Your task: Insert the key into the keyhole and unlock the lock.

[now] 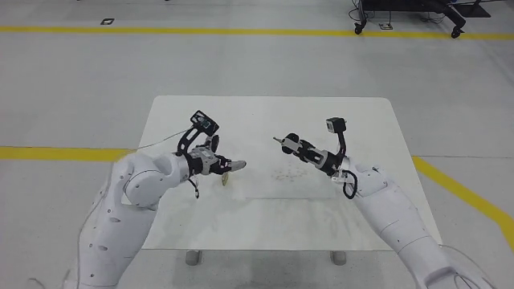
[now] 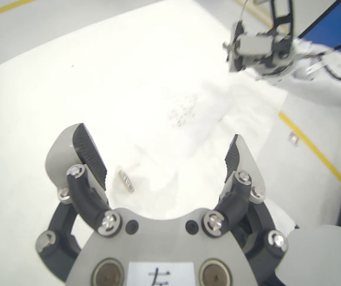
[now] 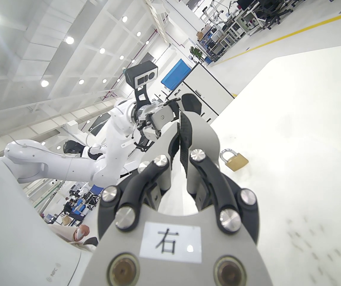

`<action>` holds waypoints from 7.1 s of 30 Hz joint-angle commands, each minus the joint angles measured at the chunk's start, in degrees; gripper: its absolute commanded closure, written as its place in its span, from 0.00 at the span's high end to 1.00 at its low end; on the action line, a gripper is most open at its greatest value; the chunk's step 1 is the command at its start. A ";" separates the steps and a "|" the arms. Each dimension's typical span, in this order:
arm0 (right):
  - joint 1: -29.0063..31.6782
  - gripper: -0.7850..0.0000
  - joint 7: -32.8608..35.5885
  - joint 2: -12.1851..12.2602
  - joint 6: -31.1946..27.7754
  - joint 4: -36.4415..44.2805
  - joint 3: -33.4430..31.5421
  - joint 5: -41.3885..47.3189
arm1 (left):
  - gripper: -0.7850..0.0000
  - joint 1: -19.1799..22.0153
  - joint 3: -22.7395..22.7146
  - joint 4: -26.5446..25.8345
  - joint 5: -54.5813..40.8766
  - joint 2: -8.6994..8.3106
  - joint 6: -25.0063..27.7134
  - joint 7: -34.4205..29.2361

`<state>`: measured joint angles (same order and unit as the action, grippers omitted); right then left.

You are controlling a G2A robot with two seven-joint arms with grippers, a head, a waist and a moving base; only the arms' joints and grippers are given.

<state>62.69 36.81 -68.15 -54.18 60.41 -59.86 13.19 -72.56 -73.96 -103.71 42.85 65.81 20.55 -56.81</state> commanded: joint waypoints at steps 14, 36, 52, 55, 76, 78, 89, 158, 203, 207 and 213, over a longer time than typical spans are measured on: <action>0.00 0.00 0.00 0.00 0.00 0.00 0.00 0.00 | 0.85 2.97 8.68 5.52 10.90 0.13 -5.37 -8.71; 0.00 0.00 0.00 0.00 0.00 0.00 0.00 0.00 | 0.00 10.61 16.30 18.70 10.75 1.49 -4.96 -8.10; 0.00 0.00 0.00 0.00 0.00 0.00 0.00 0.00 | 0.00 11.03 16.62 18.78 11.86 1.19 -5.30 -8.16; 0.00 0.00 0.00 0.00 0.00 0.00 0.00 0.00 | 0.40 10.81 16.78 18.40 11.98 1.17 -5.53 -7.64; 0.00 0.00 0.00 0.00 0.00 0.00 0.00 0.00 | 0.11 10.44 17.39 17.63 11.74 1.12 -6.85 -4.84; 0.00 0.00 0.00 0.00 0.00 0.00 0.00 0.00 | 0.00 10.42 17.58 17.64 12.07 1.11 -6.85 -5.03; 0.00 0.00 0.00 0.00 0.00 0.00 0.00 0.00 | 0.00 11.21 18.87 17.90 12.70 1.33 -7.83 -6.17; -7.23 0.00 -10.63 -6.54 -0.84 -6.92 9.24 -1.83 | 0.00 17.29 14.52 46.14 -64.56 5.24 13.99 -2.50; -0.21 0.00 -11.69 -3.02 3.05 4.32 -0.88 -14.34 | 0.00 20.65 13.96 48.19 -65.98 5.93 -3.48 6.73; -0.10 0.00 -12.17 -3.05 3.07 4.52 -0.95 -14.28 | 0.00 20.16 13.33 46.79 -69.38 6.09 -6.08 6.97; 0.21 0.00 -21.02 -3.66 -1.61 4.50 -0.49 -30.15 | 0.00 21.04 14.43 47.74 -67.54 6.15 -18.28 8.57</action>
<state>63.32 16.28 -71.83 -54.43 65.19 -60.24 -13.48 -51.78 -59.91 -55.58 -26.12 71.96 5.06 -49.15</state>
